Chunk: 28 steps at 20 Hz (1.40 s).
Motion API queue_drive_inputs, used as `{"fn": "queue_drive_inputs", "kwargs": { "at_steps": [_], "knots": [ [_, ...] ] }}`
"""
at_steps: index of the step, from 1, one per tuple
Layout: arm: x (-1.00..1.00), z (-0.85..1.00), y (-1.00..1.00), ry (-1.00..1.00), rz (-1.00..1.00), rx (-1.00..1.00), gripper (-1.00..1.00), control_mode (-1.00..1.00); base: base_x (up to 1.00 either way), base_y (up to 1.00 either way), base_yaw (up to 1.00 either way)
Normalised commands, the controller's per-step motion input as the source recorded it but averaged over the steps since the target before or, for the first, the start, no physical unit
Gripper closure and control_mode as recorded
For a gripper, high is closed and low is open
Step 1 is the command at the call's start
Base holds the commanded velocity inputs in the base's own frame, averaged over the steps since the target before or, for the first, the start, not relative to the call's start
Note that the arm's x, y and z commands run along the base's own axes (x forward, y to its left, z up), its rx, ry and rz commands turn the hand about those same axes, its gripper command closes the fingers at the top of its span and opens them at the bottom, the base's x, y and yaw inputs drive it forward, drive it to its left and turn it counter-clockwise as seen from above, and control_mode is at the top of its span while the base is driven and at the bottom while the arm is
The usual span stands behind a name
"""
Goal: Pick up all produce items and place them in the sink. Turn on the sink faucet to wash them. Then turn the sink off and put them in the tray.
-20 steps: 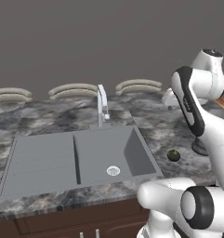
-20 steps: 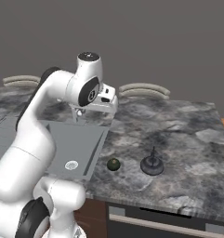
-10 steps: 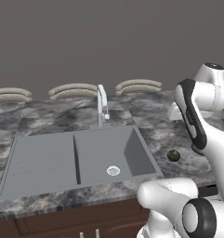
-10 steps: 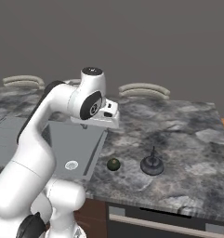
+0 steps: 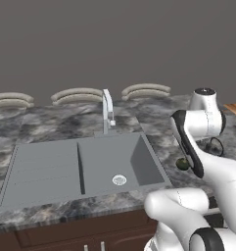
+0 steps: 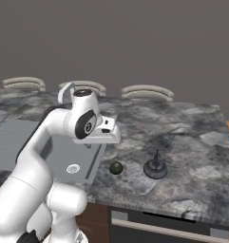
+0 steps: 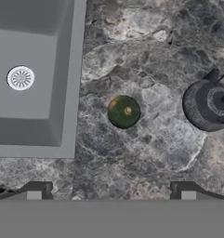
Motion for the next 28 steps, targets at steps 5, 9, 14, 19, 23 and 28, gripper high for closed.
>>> {"fn": "queue_drive_inputs", "kwargs": {
  "at_steps": [5, 9, 14, 19, 23, 28],
  "knots": [
    [0.01, -0.73, -0.05, 0.18, 0.0, -0.05, -1.0, -1.0, 0.0, 0.0, 0.0],
    [0.17, -0.45, -0.11, 0.1, 0.0, 0.0, -1.0, -1.0, 0.0, 0.0, 0.0],
    [0.31, -0.13, -0.26, 0.04, 0.03, 0.01, -1.0, -1.0, 0.0, 0.0, 0.0],
    [0.33, -0.1, -0.33, 0.01, 0.04, 0.01, -1.0, -1.0, 0.0, 0.0, 0.0],
    [0.4, -0.27, -0.18, 0.06, 0.04, 0.0, -1.0, -1.0, 0.0, 0.0, 0.0],
    [0.41, -0.33, -0.03, 0.1, 0.04, 0.0, -1.0, -1.0, 0.0, 0.0, 0.0]
  ]
}}
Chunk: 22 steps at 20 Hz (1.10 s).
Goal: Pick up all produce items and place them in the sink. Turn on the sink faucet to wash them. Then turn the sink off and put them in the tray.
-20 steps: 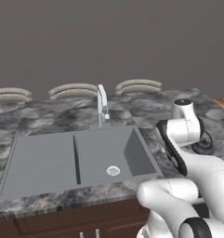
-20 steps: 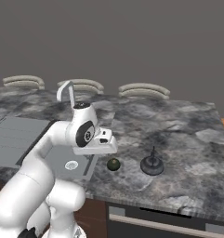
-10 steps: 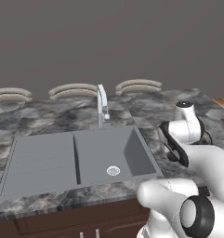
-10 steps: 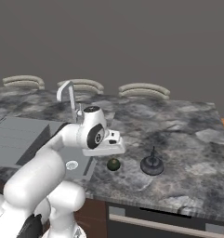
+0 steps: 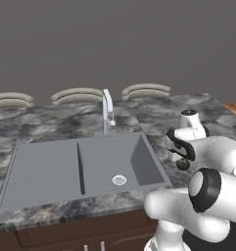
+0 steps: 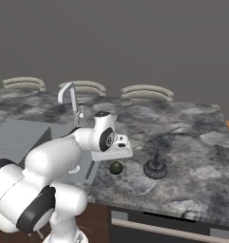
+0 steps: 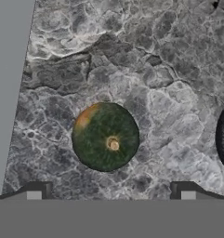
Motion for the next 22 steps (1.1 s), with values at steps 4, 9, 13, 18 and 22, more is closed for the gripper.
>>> {"fn": "queue_drive_inputs", "kwargs": {
  "at_steps": [4, 9, 13, 18, 22],
  "knots": [
    [0.38, -0.23, -0.02, 0.12, 0.03, 0.03, -1.0, -1.0, 0.0, 0.0, 0.0],
    [0.32, -0.25, -0.05, 0.11, 0.03, 0.02, -1.0, -1.0, 0.0, 0.0, 0.0],
    [0.03, -0.29, -0.17, 0.06, 0.04, 0.0, -1.0, -1.0, 0.0, 0.0, 0.0],
    [0.0, -0.28, -0.06, 0.01, 0.03, 0.0, -1.0, -1.0, 0.0, 0.0, 0.0],
    [-0.14, -0.19, 0.0, 0.0, 0.02, 0.0, -1.0, -1.0, 0.0, 0.0, 0.0]
  ]
}}
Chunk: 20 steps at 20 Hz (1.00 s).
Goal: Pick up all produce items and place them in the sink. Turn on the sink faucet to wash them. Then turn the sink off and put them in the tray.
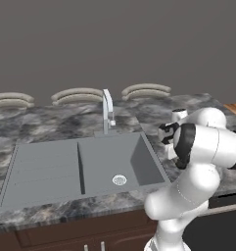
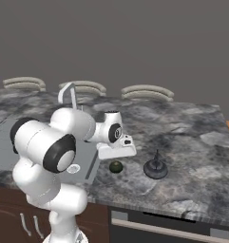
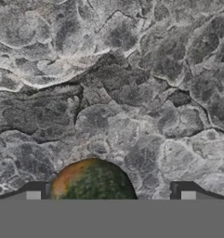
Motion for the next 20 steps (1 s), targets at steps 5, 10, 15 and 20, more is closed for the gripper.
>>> {"fn": "queue_drive_inputs", "kwargs": {
  "at_steps": [5, 10, 15, 20],
  "knots": [
    [-0.33, -0.06, -0.02, -0.04, 0.02, 0.0, -1.0, -1.0, 0.0, 0.0, 0.0],
    [-0.49, 0.0, -0.02, -0.1, 0.01, 0.0, -1.0, -1.0, 0.0, 0.0, 0.0],
    [-0.31, -0.01, 0.0, -0.08, 0.03, 0.0, -1.0, -1.0, 0.0, 0.0, 0.0],
    [-0.03, -0.07, 0.0, -0.02, 0.05, 0.0, -1.0, -1.0, 0.0, 0.0, 0.0]
  ]
}}
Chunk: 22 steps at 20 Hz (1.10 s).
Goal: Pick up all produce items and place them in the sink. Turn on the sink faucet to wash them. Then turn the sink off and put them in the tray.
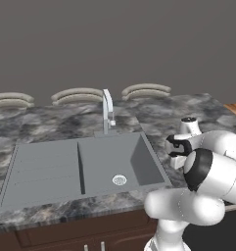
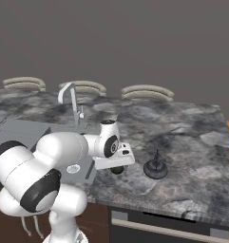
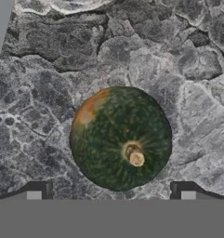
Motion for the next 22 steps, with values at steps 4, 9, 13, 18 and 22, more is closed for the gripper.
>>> {"fn": "queue_drive_inputs", "kwargs": {
  "at_steps": [4, 9, 13, 18, 22],
  "knots": [
    [0.06, -0.01, 0.0, -0.02, 0.06, 0.0, -1.0, -1.0, 0.0, 0.0, 0.0],
    [0.17, 0.0, 0.0, -0.05, 0.05, 0.0, -1.0, -1.0, 0.0, 0.0, 0.0],
    [0.19, 0.0, 0.0, -0.05, 0.04, 0.0, -1.0, -1.0, 0.0, 0.0, 0.0],
    [0.14, -0.03, 0.0, -0.01, 0.04, 0.0, -1.0, -1.0, 0.0, 0.0, 0.0],
    [0.01, -0.21, 0.0, 0.0, 0.04, 0.0, -1.0, -1.0, 0.0, 0.0, 0.0]
  ]
}}
